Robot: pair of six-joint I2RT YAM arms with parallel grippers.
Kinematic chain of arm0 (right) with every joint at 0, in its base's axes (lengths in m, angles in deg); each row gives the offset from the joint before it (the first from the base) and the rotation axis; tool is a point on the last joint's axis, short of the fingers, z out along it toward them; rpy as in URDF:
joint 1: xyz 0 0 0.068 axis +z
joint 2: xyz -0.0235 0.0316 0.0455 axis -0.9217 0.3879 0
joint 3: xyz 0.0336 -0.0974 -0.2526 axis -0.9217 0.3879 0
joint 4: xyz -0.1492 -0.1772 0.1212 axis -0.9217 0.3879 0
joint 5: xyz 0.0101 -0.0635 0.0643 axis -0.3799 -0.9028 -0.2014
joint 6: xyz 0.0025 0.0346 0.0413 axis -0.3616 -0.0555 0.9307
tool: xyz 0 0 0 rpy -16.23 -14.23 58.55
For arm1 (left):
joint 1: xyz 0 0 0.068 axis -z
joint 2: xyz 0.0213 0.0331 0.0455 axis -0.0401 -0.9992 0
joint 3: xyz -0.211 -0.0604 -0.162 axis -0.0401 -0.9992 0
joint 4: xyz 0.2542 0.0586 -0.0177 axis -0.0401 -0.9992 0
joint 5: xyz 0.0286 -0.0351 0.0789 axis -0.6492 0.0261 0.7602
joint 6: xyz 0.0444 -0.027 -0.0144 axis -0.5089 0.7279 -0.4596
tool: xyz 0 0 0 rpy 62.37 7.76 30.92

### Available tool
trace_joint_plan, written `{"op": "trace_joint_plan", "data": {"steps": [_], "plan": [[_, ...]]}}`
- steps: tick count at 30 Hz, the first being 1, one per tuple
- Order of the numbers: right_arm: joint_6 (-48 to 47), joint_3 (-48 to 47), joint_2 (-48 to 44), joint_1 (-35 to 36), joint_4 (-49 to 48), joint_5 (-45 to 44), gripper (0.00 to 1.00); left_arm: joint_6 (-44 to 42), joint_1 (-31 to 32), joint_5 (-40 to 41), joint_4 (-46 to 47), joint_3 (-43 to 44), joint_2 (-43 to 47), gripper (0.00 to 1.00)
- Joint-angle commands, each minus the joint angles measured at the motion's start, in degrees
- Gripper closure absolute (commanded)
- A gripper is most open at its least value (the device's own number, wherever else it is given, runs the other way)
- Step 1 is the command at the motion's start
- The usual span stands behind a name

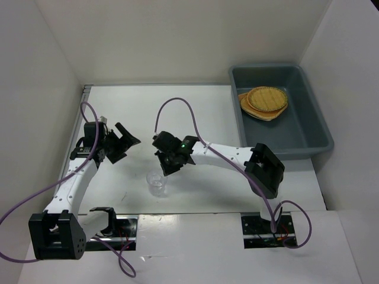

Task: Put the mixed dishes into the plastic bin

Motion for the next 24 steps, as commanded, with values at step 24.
{"op": "trace_joint_plan", "data": {"steps": [24], "plan": [[-3.9, 0.6, -28.2, -68.7, 14.4, -26.3, 1.00, -0.8, -0.4, -1.0, 2.3, -1.6, 0.2, 0.01]]}}
